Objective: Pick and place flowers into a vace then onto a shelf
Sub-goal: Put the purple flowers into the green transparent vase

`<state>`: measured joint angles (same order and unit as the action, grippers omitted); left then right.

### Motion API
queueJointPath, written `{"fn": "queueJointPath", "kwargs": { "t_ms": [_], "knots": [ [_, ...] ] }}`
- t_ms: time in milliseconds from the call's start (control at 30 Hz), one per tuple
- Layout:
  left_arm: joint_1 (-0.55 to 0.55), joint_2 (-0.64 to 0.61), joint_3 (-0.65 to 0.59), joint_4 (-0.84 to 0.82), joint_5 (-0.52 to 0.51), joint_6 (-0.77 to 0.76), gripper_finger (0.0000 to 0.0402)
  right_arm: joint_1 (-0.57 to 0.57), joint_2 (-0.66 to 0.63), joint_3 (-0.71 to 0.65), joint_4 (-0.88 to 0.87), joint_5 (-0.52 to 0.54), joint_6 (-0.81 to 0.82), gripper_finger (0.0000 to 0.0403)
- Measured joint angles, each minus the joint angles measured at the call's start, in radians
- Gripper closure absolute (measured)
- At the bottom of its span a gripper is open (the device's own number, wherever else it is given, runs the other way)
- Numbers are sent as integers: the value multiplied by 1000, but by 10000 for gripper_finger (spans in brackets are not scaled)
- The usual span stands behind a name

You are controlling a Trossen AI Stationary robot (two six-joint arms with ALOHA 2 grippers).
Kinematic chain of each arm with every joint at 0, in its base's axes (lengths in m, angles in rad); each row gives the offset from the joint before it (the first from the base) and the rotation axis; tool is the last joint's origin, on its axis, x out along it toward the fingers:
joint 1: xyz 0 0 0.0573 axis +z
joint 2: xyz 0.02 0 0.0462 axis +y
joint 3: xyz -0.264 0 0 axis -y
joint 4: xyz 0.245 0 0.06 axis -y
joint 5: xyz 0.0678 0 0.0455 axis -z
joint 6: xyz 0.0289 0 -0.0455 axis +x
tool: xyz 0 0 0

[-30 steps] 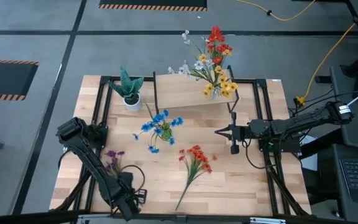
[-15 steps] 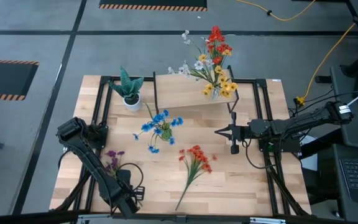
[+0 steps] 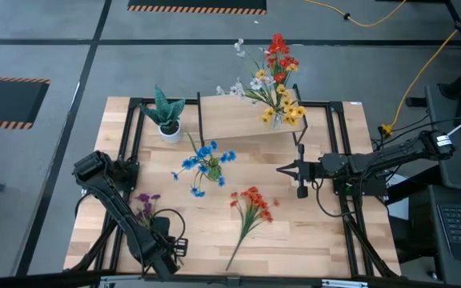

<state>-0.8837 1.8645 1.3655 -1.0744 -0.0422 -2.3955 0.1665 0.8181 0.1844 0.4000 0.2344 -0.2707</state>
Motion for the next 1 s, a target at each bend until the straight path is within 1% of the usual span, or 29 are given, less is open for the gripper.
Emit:
{"fn": "queueJointPath", "kwargs": {
  "t_ms": [167,267,633,1000],
  "knots": [
    [0,0,0,-9,0,-9,254,0,0,0,0,0,0,387],
    [1,0,0,-25,0,-21,241,0,0,0,0,0,0,387],
    [4,1,-67,-16,0,-26,238,0,0,0,-1,0,0,387],
    [-14,1,-137,122,0,-27,238,0,0,0,-2,0,1,387]
  ]
}}
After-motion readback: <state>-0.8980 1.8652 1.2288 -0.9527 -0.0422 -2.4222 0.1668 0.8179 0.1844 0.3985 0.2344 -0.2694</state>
